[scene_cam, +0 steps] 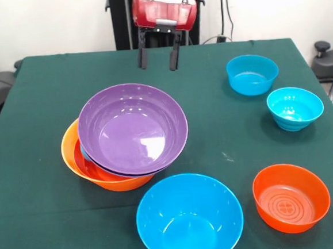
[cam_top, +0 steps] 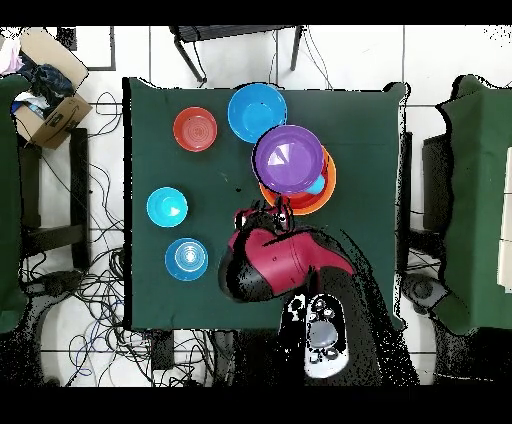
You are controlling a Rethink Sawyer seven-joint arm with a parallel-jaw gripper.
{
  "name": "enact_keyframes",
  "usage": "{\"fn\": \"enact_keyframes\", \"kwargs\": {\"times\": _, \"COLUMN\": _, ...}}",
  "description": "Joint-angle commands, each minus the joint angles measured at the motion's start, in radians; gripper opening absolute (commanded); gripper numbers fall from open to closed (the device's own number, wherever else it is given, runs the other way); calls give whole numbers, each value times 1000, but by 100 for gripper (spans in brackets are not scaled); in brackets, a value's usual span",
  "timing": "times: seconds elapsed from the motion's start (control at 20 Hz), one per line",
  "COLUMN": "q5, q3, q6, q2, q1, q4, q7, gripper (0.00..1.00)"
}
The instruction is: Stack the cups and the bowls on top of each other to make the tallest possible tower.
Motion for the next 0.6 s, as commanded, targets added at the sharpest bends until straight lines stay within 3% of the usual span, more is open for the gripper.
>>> {"fn": "enact_keyframes", "kwargs": {"times": 0.05, "q5": -31, "q3": 370, "q6": 165, "q2": 24, "q1": -113, "q4": 215, "q7": -218, "gripper": 100}}
{"fn": "enact_keyframes", "kwargs": {"times": 0.3, "q5": -4, "q3": 422, "q6": 136, "q2": 38, "q1": -129, "q4": 251, "q7": -112, "gripper": 100}}
{"fn": "enact_keyframes", "kwargs": {"times": 0.6, "q5": 34, "q3": 380, "q6": 103, "q2": 68, "q1": -66, "q4": 244, "q7": 18, "gripper": 100}}
